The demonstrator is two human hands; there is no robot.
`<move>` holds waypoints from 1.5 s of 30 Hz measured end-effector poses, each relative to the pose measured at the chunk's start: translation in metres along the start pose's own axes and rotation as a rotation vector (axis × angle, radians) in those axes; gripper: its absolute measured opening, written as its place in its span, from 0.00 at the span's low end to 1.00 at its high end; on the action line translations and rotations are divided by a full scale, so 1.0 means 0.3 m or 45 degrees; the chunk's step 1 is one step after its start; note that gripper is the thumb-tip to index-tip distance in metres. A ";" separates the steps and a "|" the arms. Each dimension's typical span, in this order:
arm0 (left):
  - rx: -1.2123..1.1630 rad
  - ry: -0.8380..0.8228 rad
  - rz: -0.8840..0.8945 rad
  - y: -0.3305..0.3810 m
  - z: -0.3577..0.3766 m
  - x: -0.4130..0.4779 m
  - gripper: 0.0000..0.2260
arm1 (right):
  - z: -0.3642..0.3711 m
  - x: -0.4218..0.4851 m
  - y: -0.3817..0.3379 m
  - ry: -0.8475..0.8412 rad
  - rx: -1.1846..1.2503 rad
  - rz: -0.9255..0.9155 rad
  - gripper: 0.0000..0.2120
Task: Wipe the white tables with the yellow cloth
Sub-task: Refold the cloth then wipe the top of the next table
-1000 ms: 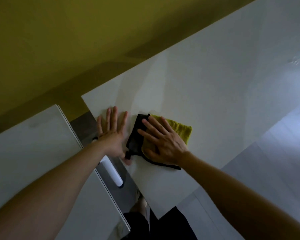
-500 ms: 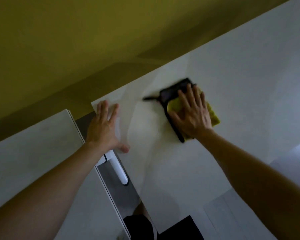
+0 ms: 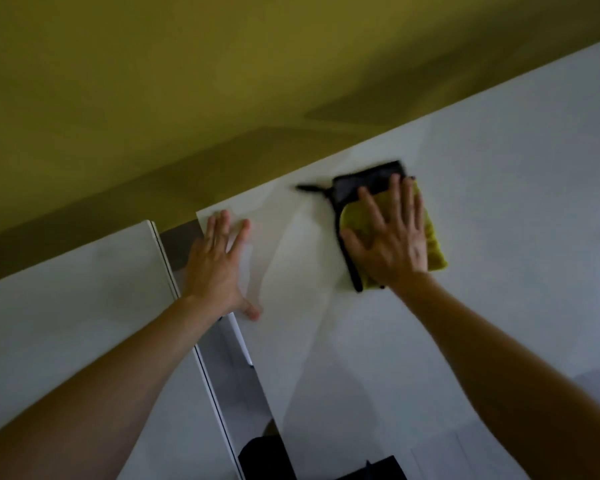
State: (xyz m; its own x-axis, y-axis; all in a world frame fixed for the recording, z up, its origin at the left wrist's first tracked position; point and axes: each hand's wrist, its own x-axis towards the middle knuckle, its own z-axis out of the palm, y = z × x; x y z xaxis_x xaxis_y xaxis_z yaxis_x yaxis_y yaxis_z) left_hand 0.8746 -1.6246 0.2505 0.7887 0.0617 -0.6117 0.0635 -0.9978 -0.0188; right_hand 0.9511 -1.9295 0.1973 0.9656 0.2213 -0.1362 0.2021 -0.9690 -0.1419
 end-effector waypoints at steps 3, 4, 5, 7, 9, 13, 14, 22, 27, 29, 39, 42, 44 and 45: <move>0.014 -0.026 -0.003 0.009 -0.016 0.006 0.82 | -0.035 0.181 -0.057 0.043 0.011 0.109 0.43; 0.017 -0.035 -0.006 0.009 -0.018 0.006 0.81 | -0.032 0.219 -0.119 0.043 0.010 0.073 0.43; 0.016 -0.038 -0.011 0.007 -0.018 0.005 0.80 | -0.018 0.242 -0.189 0.032 0.018 0.017 0.43; 0.017 -0.033 -0.026 0.001 -0.014 0.002 0.80 | 0.015 0.239 -0.334 -0.011 0.024 -0.144 0.41; 0.031 -0.032 -0.040 0.004 -0.011 -0.004 0.80 | 0.035 0.167 -0.428 -0.067 0.016 -0.336 0.38; -0.005 -0.011 -0.028 -0.003 -0.003 -0.006 0.81 | 0.036 0.028 -0.260 -0.100 -0.031 -0.654 0.37; -0.020 -0.004 -0.022 -0.008 0.000 -0.003 0.81 | 0.026 0.014 -0.180 -0.088 -0.037 -0.620 0.37; -0.008 0.056 0.044 -0.033 0.035 0.019 0.80 | 0.030 0.194 -0.366 0.061 0.015 0.072 0.40; -0.087 0.364 0.123 -0.079 0.118 -0.082 0.62 | 0.070 0.067 -0.577 -0.030 0.002 -0.410 0.36; -0.153 0.565 0.201 -0.168 0.211 -0.142 0.42 | 0.071 -0.006 -0.493 -0.044 -0.014 -0.476 0.36; -0.057 0.697 0.393 -0.406 0.436 -0.175 0.16 | 0.094 -0.063 -0.506 0.087 -0.017 -0.050 0.37; -0.058 0.735 0.385 -0.396 0.441 -0.172 0.14 | 0.100 -0.051 -0.492 0.104 -0.029 -0.061 0.37; -0.066 0.735 0.388 -0.392 0.452 -0.181 0.14 | 0.100 -0.061 -0.495 0.109 -0.016 -0.060 0.37; -0.062 0.727 0.389 -0.388 0.454 -0.183 0.14 | 0.100 -0.065 -0.499 0.111 -0.019 -0.060 0.37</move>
State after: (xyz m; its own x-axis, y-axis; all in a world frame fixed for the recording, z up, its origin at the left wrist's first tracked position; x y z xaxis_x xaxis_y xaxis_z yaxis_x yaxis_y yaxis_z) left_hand 0.7406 -1.5151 0.1786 0.9757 -0.2087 -0.0667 -0.1985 -0.9709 0.1336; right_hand 0.8972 -1.7855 0.1919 0.9655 0.2566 -0.0442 0.2490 -0.9595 -0.1317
